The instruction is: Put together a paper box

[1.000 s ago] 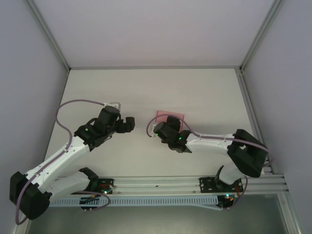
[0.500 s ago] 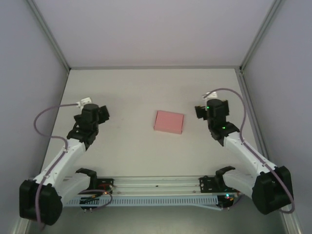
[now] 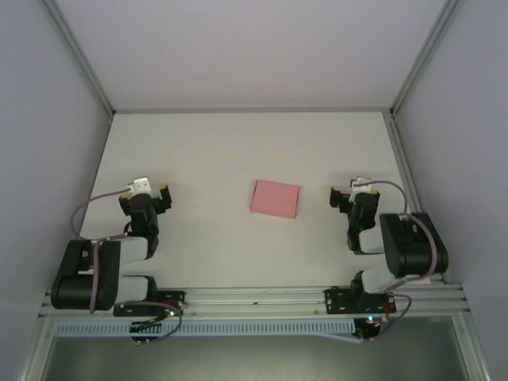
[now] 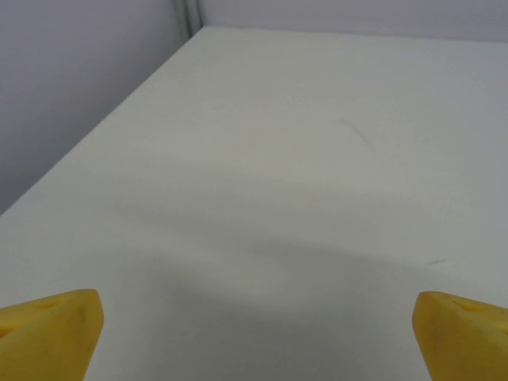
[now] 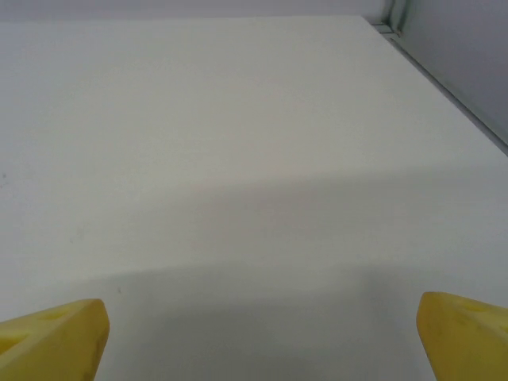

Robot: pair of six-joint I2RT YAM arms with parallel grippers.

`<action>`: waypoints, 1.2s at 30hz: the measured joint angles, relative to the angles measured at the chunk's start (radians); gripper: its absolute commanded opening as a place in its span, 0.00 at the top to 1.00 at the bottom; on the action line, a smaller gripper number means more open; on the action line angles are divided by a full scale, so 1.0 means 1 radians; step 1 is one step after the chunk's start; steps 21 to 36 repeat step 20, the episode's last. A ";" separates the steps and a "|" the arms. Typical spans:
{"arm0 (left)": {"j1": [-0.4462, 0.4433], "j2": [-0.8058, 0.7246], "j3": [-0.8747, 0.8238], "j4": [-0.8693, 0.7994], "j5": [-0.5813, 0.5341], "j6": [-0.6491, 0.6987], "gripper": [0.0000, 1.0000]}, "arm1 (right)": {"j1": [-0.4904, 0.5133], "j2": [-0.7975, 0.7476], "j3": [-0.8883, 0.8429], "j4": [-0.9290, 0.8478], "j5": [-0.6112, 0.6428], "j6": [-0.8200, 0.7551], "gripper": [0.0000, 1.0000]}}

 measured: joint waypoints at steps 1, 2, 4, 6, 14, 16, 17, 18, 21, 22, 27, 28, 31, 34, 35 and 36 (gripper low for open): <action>0.013 0.037 0.000 0.069 0.023 0.013 0.01 | -0.008 0.017 0.030 -0.039 -0.023 0.008 0.00; 0.026 0.092 0.003 0.148 0.043 0.024 0.00 | -0.019 0.016 0.063 -0.082 -0.040 0.014 0.00; 0.045 0.195 0.030 0.201 0.087 0.045 0.01 | -0.040 0.017 0.110 -0.049 -0.056 0.029 0.00; 0.053 0.220 0.040 0.218 0.137 0.060 0.00 | -0.056 0.004 0.119 -0.037 -0.068 0.043 0.00; 0.053 0.220 0.047 0.266 0.185 0.082 0.00 | -0.054 -0.005 0.125 -0.063 -0.093 0.046 0.00; 0.053 0.220 0.047 0.269 0.185 0.085 0.00 | -0.055 -0.005 0.125 -0.063 -0.098 0.046 0.00; 0.053 0.220 0.047 0.270 0.185 0.087 0.01 | -0.054 -0.005 0.125 -0.065 -0.099 0.046 0.00; 0.053 0.220 0.047 0.271 0.185 0.089 0.01 | -0.054 -0.005 0.125 -0.070 -0.101 0.046 0.00; 0.053 0.220 0.047 0.272 0.185 0.091 0.00 | -0.055 -0.005 0.125 -0.073 -0.103 0.045 0.00; 0.053 0.220 0.047 0.272 0.185 0.091 0.00 | -0.055 -0.005 0.125 -0.073 -0.103 0.045 0.00; 0.053 0.220 0.047 0.272 0.185 0.091 0.00 | -0.055 -0.005 0.125 -0.073 -0.103 0.045 0.00; 0.053 0.220 0.047 0.272 0.185 0.091 0.00 | -0.055 -0.005 0.125 -0.073 -0.103 0.045 0.00; 0.053 0.220 0.047 0.272 0.185 0.091 0.00 | -0.055 -0.005 0.125 -0.073 -0.103 0.045 0.00; 0.053 0.220 0.047 0.272 0.185 0.091 0.00 | -0.055 -0.005 0.125 -0.073 -0.103 0.045 0.00; 0.053 0.220 0.047 0.272 0.185 0.091 0.00 | -0.055 -0.005 0.125 -0.073 -0.103 0.045 0.00; 0.053 0.220 0.047 0.272 0.185 0.091 0.00 | -0.055 -0.005 0.125 -0.073 -0.103 0.045 0.00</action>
